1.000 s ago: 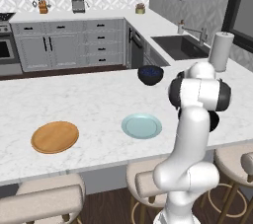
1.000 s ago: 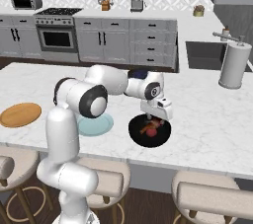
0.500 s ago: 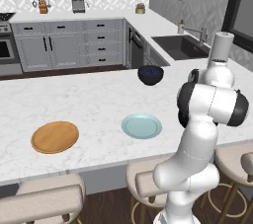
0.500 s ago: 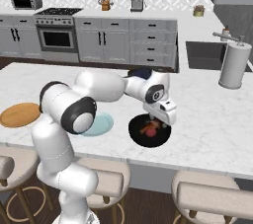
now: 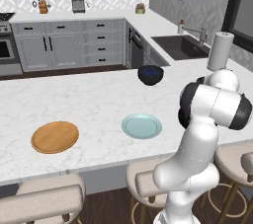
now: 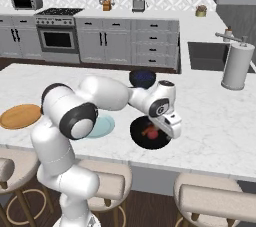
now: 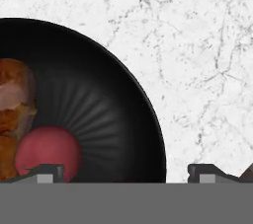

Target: Pick the chicken drumstick and tomato from their plates and place them in the bowl. Then put the bowl in the fridge.

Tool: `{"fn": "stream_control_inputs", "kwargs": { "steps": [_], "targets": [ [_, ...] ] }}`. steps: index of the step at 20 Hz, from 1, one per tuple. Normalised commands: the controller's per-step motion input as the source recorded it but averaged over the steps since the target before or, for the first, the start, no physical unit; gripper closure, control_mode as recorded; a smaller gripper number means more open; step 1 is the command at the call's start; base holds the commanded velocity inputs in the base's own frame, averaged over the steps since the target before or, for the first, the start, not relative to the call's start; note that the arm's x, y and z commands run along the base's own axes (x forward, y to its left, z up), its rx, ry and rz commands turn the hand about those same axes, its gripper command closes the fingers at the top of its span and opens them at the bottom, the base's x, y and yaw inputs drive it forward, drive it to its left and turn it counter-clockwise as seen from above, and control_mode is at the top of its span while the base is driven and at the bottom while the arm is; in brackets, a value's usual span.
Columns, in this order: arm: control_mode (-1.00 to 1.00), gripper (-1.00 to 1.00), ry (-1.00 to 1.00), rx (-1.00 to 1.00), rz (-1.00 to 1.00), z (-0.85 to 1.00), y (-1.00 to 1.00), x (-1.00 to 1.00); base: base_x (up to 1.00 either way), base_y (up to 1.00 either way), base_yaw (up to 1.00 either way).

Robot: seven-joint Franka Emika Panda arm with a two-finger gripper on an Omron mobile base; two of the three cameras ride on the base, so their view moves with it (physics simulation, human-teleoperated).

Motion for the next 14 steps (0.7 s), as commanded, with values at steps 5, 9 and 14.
{"fn": "stream_control_inputs", "kwargs": {
  "steps": [5,9,14],
  "targets": [
    [-1.0,-1.0,0.0,0.0,0.0,-0.41,-0.02,0.11,0.0,0.0,0.0],
    [-1.0,-1.0,0.0,0.0,0.0,-0.29,-0.13,-0.06,0.0,0.0,0.0],
    [-1.0,-1.0,0.0,0.0,0.0,-0.3,-0.05,0.0,0.0,0.0,0.0]
  ]
}}
